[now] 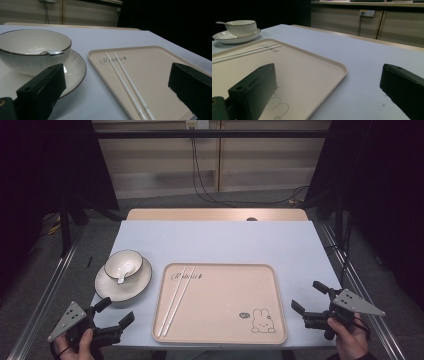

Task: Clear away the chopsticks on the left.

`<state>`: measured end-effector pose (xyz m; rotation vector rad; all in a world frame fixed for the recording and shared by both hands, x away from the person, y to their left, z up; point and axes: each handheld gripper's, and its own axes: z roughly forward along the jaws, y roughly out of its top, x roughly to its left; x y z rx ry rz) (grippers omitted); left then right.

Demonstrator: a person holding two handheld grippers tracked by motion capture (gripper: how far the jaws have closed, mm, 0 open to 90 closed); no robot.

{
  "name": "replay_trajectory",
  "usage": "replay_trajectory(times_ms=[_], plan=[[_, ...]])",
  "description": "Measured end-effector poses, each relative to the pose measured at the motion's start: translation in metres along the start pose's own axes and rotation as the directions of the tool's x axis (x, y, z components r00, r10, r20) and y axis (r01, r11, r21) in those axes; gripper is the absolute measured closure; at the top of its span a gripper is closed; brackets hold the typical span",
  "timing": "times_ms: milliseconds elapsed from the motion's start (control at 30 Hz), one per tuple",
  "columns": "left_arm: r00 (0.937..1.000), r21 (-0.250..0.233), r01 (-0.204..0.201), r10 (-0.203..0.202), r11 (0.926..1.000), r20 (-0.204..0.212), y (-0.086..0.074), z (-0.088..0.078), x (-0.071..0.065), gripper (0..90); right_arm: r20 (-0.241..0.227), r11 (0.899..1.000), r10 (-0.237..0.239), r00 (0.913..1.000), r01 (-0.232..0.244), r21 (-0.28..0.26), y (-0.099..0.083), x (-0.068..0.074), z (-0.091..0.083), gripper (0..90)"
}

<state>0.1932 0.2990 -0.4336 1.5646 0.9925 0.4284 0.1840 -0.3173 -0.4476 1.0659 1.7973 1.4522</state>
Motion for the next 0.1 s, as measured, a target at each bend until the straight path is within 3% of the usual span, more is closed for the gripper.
replay_trajectory(times_ms=[100], plan=[[1.0,0.015,-0.007,0.007,0.9999,0.005,-0.0001,0.0022,-0.0012,1.1,0.001,1.0,-0.003,1.0,0.003,0.001,-0.0004,-0.0007,0.0001,0.4]])
